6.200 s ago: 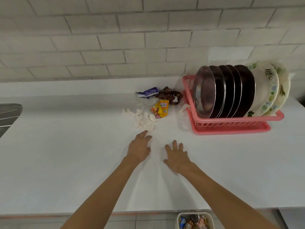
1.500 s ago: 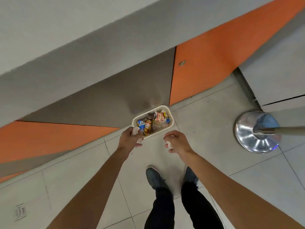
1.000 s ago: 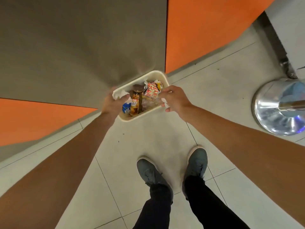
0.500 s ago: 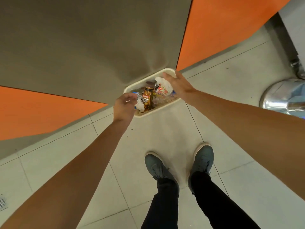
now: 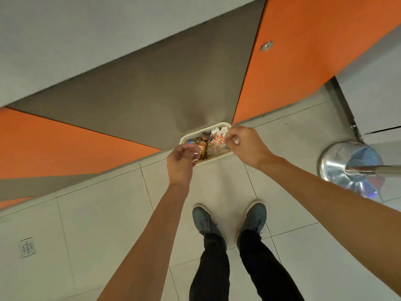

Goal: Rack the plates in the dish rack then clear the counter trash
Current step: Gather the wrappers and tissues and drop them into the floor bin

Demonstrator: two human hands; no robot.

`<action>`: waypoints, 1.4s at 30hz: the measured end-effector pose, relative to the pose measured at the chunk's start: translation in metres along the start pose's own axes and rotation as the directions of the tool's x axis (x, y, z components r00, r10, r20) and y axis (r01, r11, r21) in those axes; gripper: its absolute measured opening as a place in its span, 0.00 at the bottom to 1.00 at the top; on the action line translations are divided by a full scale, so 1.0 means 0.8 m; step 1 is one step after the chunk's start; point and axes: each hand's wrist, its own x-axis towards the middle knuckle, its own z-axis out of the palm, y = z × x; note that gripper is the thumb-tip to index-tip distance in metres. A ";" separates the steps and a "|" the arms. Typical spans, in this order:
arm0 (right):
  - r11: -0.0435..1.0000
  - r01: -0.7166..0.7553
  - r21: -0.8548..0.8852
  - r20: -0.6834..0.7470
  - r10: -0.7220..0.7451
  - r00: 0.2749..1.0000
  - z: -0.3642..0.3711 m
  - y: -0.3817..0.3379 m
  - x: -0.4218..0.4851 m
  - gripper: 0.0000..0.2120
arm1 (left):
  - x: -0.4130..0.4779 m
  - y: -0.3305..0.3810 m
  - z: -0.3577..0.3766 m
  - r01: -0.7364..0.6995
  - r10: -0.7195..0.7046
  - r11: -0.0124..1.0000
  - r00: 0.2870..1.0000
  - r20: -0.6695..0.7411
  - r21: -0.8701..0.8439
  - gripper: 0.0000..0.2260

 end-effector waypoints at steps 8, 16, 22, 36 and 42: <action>0.994 0.005 0.107 0.011 -0.007 1.000 -0.080 -0.134 -0.095 0.06 | -0.153 0.095 -0.001 -0.071 0.070 0.996 0.997 -0.032 -0.057 0.09; 0.990 0.091 0.110 0.099 -0.102 0.990 -0.189 -0.214 -0.192 0.05 | -0.299 0.167 -0.017 -0.307 0.323 0.937 0.943 -0.079 0.167 0.11; 0.970 0.241 0.040 0.162 -0.244 0.956 -0.238 -0.281 -0.229 0.06 | -0.355 0.223 -0.052 -0.466 0.492 0.823 0.871 0.003 0.325 0.16; 0.865 0.469 -0.176 0.282 -0.413 0.866 -0.265 -0.397 -0.182 0.12 | -0.347 0.282 -0.147 -0.519 0.633 0.568 0.772 0.065 0.638 0.23; 0.832 0.494 -0.253 0.361 -0.393 0.846 -0.246 -0.449 -0.121 0.15 | -0.285 0.332 -0.203 -0.408 0.544 0.642 0.839 -0.010 0.650 0.20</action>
